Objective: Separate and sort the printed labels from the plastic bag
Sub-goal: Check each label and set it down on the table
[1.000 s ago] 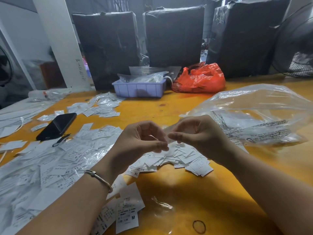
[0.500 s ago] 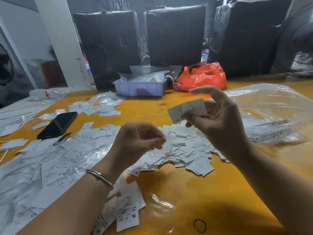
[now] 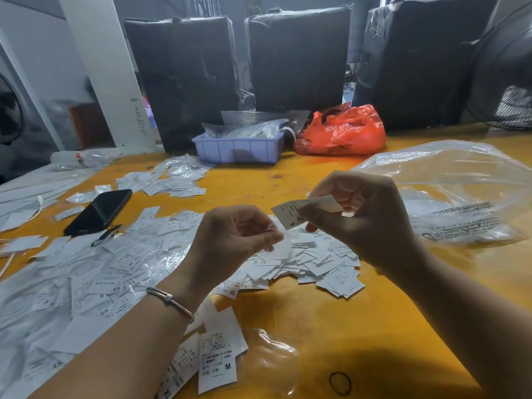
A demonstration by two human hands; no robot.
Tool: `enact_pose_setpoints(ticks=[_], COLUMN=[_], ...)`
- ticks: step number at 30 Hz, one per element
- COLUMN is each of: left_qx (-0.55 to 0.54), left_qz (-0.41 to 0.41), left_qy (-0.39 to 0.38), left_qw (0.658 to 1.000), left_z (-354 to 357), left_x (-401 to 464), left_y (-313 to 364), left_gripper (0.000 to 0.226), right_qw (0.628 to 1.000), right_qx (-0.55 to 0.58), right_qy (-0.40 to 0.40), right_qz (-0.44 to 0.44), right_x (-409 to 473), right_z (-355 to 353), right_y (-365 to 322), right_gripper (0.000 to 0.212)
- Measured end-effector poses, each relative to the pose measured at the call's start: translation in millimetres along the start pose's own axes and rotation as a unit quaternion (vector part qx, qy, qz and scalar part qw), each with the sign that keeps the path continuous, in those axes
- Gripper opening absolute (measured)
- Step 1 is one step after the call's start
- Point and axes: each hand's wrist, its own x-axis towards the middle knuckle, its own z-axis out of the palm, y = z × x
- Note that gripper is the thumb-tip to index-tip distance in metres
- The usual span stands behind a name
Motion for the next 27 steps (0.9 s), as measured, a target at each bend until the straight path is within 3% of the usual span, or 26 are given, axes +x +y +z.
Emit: enact_pose_setpoints(ticks=[9,15,21,24,27], left_qx=[-0.100,-0.123,-0.114,-0.107,-0.116], left_qz=[-0.061,-0.094,-0.110,-0.115,-0.125], left_qy=[-0.029,-0.052,-0.092,-0.101,-0.100], left_qw=[0.993,0.987,0.983,0.982,0.980], left_z=[-3,-5,-4,-3,-4], left_x=[2,2,1,0,1], left_y=[0,0,1,3,3], left_gripper=[0.024,0.020,0.026,0.029,0.029], right_qw=[0.993,0.990,0.988,0.987,0.995], right_qx=[-0.112,-0.129,-0.113,-0.095,-0.048], right_qy=[-0.003,-0.048,-0.106,-0.131,-0.073], right_qz=[-0.025,-0.023,-0.004,0.020,0.053], right_x=[0,2,2,2,5], right_z=[-1,-5,-6,-3,-7], right_y=[4,8,16,19,18], right_gripper=[0.008,0.008,0.002,0.009,0.013])
